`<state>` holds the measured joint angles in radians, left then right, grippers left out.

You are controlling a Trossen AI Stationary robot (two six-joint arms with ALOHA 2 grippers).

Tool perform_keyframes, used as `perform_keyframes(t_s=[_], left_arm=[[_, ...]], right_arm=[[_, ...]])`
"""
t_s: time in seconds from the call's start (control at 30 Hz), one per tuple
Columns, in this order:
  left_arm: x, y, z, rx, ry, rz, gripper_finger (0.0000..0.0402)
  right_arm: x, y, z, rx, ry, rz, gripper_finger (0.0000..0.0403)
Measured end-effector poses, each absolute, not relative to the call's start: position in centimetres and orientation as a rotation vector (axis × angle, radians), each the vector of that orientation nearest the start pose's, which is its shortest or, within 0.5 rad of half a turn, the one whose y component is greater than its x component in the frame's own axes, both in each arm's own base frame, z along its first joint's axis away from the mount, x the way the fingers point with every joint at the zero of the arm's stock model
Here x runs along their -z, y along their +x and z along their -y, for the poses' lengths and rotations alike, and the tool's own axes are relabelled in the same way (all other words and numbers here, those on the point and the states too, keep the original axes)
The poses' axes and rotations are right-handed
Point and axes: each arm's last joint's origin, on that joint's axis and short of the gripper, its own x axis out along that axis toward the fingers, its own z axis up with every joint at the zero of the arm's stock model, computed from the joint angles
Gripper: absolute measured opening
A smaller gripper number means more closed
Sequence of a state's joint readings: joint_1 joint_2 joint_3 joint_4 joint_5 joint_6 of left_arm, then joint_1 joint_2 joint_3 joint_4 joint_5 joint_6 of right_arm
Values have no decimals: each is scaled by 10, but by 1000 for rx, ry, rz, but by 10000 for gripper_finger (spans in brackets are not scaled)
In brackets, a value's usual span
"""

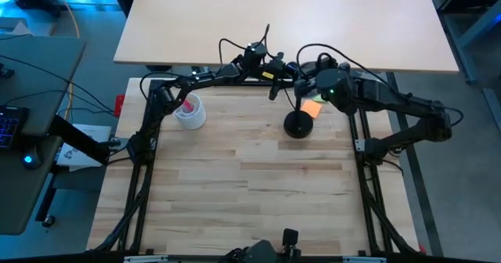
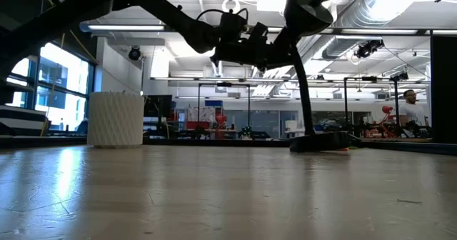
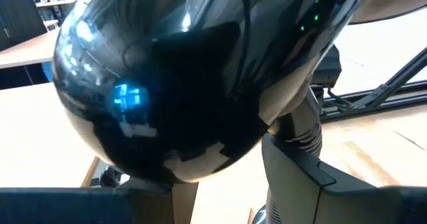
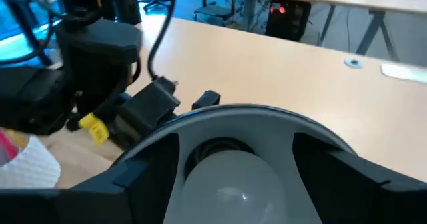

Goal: Screw lightbulb
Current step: Insert the light bulb into the desk lamp

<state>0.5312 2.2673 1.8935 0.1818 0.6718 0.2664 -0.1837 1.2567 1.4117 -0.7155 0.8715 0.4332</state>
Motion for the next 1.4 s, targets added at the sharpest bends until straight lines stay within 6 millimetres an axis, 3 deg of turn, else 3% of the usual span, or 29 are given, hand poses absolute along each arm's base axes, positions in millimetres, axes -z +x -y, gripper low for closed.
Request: perform_keyframes(t_s=[0.17,0.33,0.53,0.8,0.93,1.1,1.4], left_arm=[[-255,465,-251,162,147,-140,154],[-255,466,-249,166,145,-141,154],[-258,466,-247,168,151,-141,154],[-276,460,-241,169,177,-143,154],[-284,456,-239,171,197,-144,154],[-285,456,-239,170,207,-140,154],[-274,451,-240,197,226,-245,154]], right_arm=[[-409,232,50,1040,102,-365,291],[-404,224,28,932,-77,-520,291],[-395,215,16,799,-399,-771,291],[-393,214,14,497,-1012,-1052,291],[-393,213,15,450,-1172,-1128,291],[-389,208,15,402,-1225,-1202,291],[-387,204,15,454,-1102,-1189,291]])
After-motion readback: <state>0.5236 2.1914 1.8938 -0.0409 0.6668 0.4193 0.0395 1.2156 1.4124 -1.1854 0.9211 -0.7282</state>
